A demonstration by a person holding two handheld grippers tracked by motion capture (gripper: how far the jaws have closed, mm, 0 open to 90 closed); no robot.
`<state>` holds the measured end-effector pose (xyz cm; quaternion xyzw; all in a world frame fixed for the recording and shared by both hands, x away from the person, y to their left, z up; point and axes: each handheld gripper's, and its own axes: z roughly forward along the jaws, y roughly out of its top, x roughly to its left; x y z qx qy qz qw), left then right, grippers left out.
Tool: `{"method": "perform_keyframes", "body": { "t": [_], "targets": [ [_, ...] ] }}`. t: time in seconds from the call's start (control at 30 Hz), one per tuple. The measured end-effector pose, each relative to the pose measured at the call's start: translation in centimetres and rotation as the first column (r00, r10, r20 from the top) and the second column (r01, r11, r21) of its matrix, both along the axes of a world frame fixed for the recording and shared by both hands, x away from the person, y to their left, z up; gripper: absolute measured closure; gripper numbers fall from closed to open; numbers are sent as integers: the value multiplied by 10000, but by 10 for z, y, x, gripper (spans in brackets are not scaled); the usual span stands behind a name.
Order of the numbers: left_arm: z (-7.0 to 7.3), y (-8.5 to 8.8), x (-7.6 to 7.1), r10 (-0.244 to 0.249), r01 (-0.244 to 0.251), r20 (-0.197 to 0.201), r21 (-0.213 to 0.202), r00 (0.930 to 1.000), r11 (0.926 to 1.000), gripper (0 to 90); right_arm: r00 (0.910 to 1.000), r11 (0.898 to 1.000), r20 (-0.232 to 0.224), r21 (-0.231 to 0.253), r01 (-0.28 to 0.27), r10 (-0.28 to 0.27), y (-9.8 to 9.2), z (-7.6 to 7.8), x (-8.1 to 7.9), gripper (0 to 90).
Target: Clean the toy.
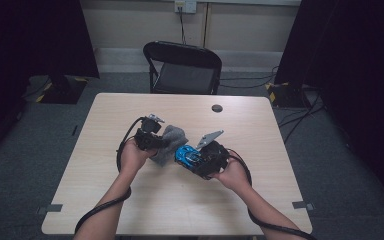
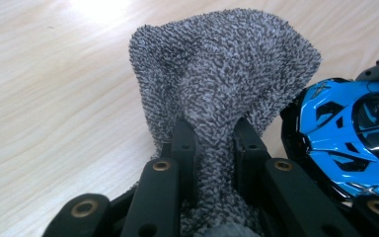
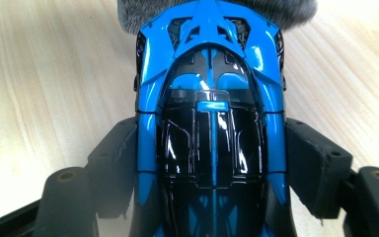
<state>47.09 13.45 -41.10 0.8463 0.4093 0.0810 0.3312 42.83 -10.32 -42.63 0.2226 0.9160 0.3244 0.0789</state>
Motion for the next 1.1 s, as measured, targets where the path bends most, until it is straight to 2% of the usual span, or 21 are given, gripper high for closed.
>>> {"method": "perform_keyframes", "body": {
  "t": [0.23,0.67,1.1],
  "targets": [
    [-1,-3,-3,-274,272,-153,-126,9995,9996,760,9999,9999,24,10,119,-119,-4,3,4,288],
    [-4,9,-15,-186,177,-266,-367,9995,9992,759,9989,9988,-6,-78,474,-474,-11,3,10,288],
    [-7,14,-36,-510,499,-260,-423,9984,9979,759,9967,9967,-89,-131,807,-808,-15,4,16,288]
  ]
}}
